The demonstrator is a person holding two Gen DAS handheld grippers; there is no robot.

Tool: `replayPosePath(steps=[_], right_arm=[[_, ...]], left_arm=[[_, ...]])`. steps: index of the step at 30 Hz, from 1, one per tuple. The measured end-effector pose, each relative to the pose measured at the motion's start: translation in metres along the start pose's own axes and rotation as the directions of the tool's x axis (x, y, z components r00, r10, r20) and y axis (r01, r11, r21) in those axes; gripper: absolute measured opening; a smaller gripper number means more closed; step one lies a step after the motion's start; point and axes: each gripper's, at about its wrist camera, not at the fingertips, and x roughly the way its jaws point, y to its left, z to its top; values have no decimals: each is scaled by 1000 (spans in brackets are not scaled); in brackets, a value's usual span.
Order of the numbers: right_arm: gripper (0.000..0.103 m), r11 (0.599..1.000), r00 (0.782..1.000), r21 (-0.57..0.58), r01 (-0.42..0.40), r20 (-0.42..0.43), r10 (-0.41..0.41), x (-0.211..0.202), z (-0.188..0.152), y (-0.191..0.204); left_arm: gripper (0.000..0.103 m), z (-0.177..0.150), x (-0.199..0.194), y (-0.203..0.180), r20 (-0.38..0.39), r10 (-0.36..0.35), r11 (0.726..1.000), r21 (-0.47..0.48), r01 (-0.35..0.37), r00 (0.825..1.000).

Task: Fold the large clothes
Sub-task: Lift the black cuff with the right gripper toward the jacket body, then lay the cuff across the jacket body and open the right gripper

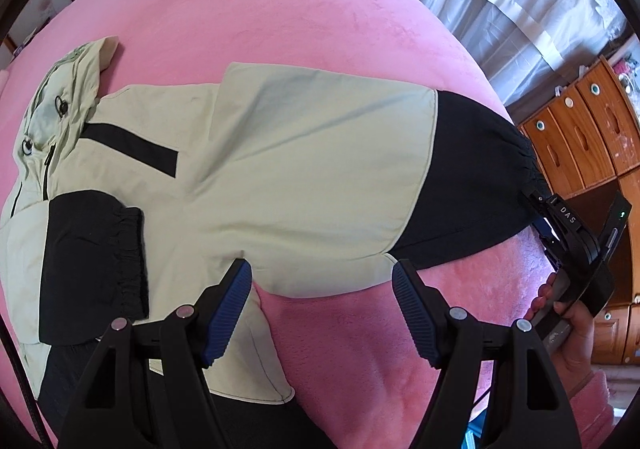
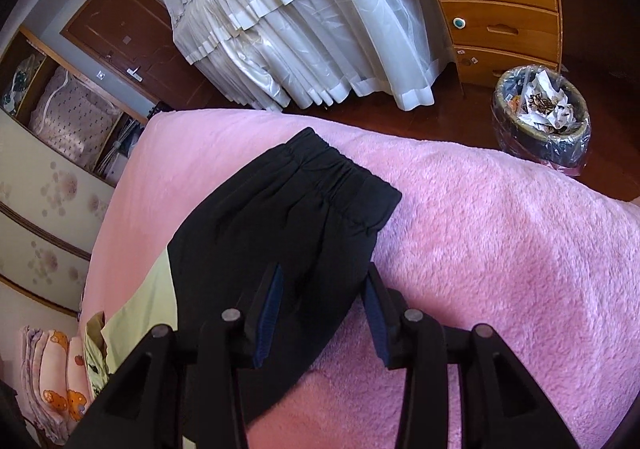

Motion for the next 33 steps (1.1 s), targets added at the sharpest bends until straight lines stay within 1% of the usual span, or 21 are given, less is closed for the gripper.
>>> replayPosePath(steps=[2,3,4,6,7,9,11,15,18,20,24,26,29,33], right_arm=[[38,1000,1000,-12,9,10,-9,4,0,4],[31,1000,1000,-20,12,14,-12,6,0,7],[20,1000,1000,-21,16,11,-16,7,0,8],[10,1000,1000,6,26,15,-26,7,0,8],[8,999,999,26,18,29,-19,4,1,8],[6,997,999,76,-12,54,8,-2,3,9],[5,994,996,100,-33,81,25,-10,6,15],[5,998,989,23,-57,138,54,-28,12,52],[5,993,978,-24,-118,169,121,-45,11,85],[5,986,969,-71,-153,184,163,-58,6,112],[5,955,946,-194,-224,192,261,-83,-19,177],[5,933,933,-241,-266,178,312,-92,-37,208],[5,893,914,-314,-322,142,380,-106,-74,258],[5,828,889,-420,-371,96,447,-121,-136,325]], left_arm=[[71,-2,-4,8,7,0,1000,-27,0,1000],[71,-3,-6,12,11,2,999,-40,-1,1000],[71,-5,-9,17,15,4,999,-53,-3,1000],[71,-10,-13,27,19,4,997,-78,-3,1000],[71,-13,-16,33,21,7,996,-92,-5,1000],[71,-19,-21,45,27,6,992,-125,-3,1000],[71,-24,-27,57,33,2,988,-156,3,999],[71,-37,-40,88,50,13,980,-198,-2,999],[71,-49,-52,116,74,37,975,-220,-20,997],[71,-59,-62,141,90,46,966,-256,-21,995],[71,-82,-87,195,130,67,943,-332,-20,989],[71,-97,-101,229,150,85,930,-368,-24,985],[71,-117,-119,277,161,107,913,-408,-33,981],[71,-145,-138,343,165,123,888,-458,-35,979]])
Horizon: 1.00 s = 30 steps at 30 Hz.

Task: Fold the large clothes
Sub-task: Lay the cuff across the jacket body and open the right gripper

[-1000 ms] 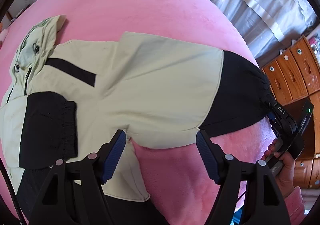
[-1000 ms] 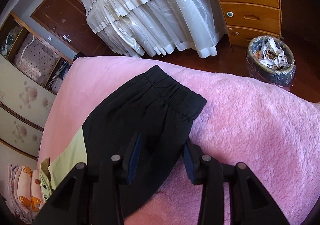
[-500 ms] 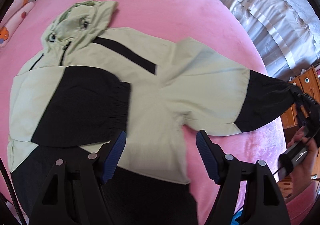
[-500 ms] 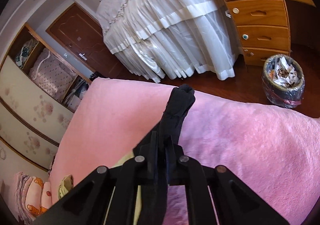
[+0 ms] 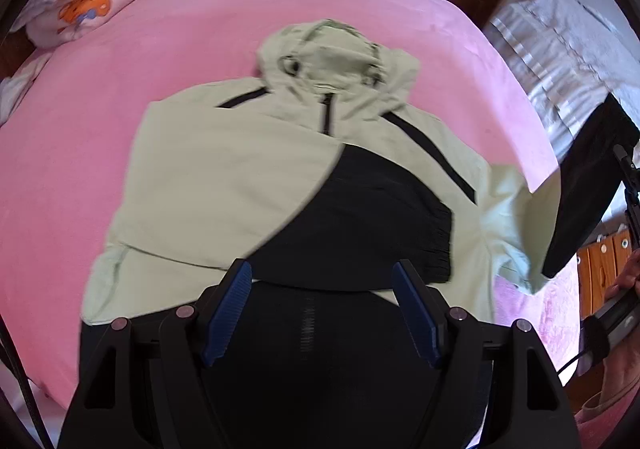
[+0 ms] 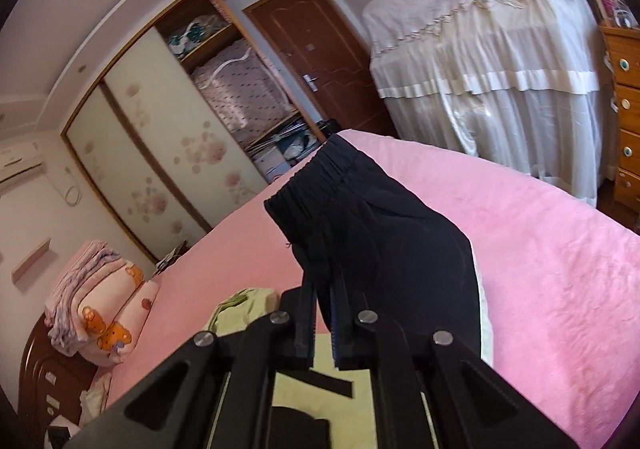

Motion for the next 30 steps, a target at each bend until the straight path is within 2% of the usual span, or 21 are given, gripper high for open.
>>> replayPosePath(steps=[3,6,7,10,14,18,21,24,26,28,30], right_arm=[[5,998,997,-40,-48,-58,45,15,-37,56],[5,995,987,-33,-99,-128,94,33,-79,96],[5,994,983,-37,-107,-154,100,41,-97,109],[5,991,967,-58,-120,-235,103,62,-146,134],[5,990,926,-101,-95,-375,51,94,-210,155],[9,982,857,-189,-28,-509,-74,117,-261,162],[9,968,835,-249,-34,-539,-110,118,-281,165],[11,964,813,-261,-46,-571,-115,117,-283,162],[17,966,804,-250,-62,-586,-100,114,-277,159],[32,962,795,-261,-77,-599,-98,109,-271,157],[38,948,799,-300,-106,-594,-98,99,-266,157]], left_arm=[[71,6,-8,48,1,3,999,-33,-3,1000],[71,11,-8,86,-3,8,999,-44,-8,1000],[71,13,-8,98,19,8,999,-39,-7,1000],[71,18,-4,123,19,-1,998,-56,2,1000],[71,26,11,145,-8,-29,996,-79,28,1000],[71,32,23,146,-27,-58,996,-75,56,998],[71,35,32,139,-46,-86,995,-64,83,995],[72,37,44,129,-75,-97,994,-50,93,992],[73,39,55,121,-97,-108,994,-45,104,989],[74,41,63,112,-115,-125,992,-47,121,985],[74,42,73,103,-130,-146,989,-54,140,981]])
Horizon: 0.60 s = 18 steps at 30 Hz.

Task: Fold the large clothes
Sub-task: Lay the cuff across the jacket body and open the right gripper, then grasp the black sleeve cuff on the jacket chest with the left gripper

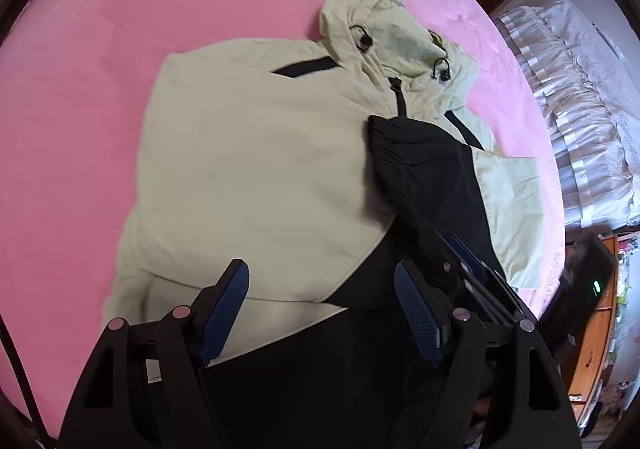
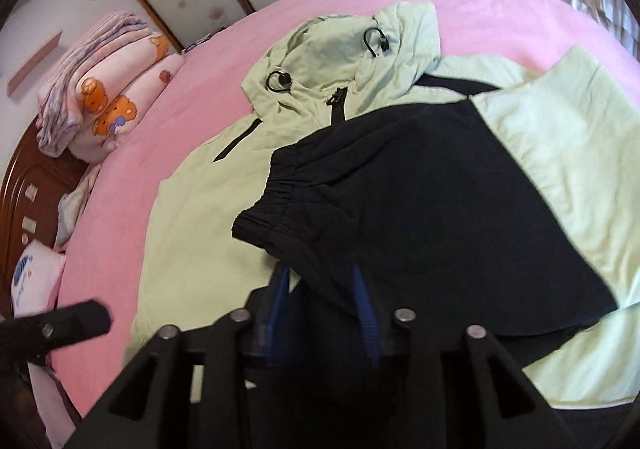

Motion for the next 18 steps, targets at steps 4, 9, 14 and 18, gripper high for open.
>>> replayPosePath(steps=[4,9,14,18], right_arm=[[39,996,1000,-89,23,2,-23,-23,-7,-6],[39,994,999,-102,34,-34,-38,-48,-24,-32],[39,994,994,-82,66,-77,-72,-67,-41,-67],[39,996,989,-14,83,-123,-84,-77,-47,-103]], left_arm=[[74,4,22,-15,-11,-72,996,-47,72,997],[74,10,51,-28,4,-157,975,-160,155,988],[65,14,80,-36,23,-178,950,-257,178,984],[44,13,103,-41,-12,-132,936,-330,121,991]])
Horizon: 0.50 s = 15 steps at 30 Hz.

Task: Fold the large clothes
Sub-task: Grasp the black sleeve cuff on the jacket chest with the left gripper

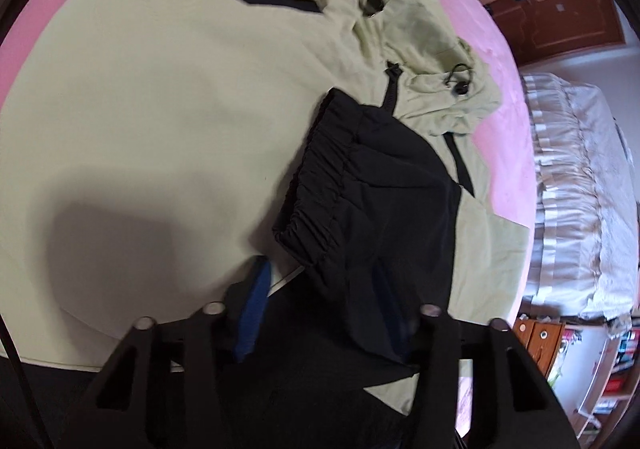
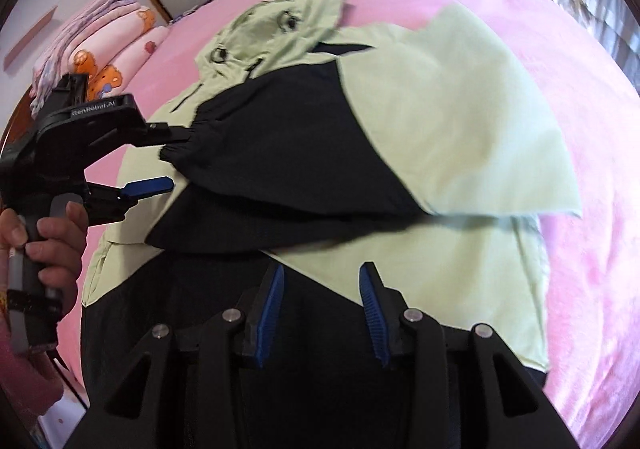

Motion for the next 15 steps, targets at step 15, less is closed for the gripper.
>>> replayPosePath(steps=[15], right_arm=[[39,979,995,177,97,-4,-98,-16,2,-105]], left_arm=[[8,-1,3,-40,143,102,995,-19,-101,984]])
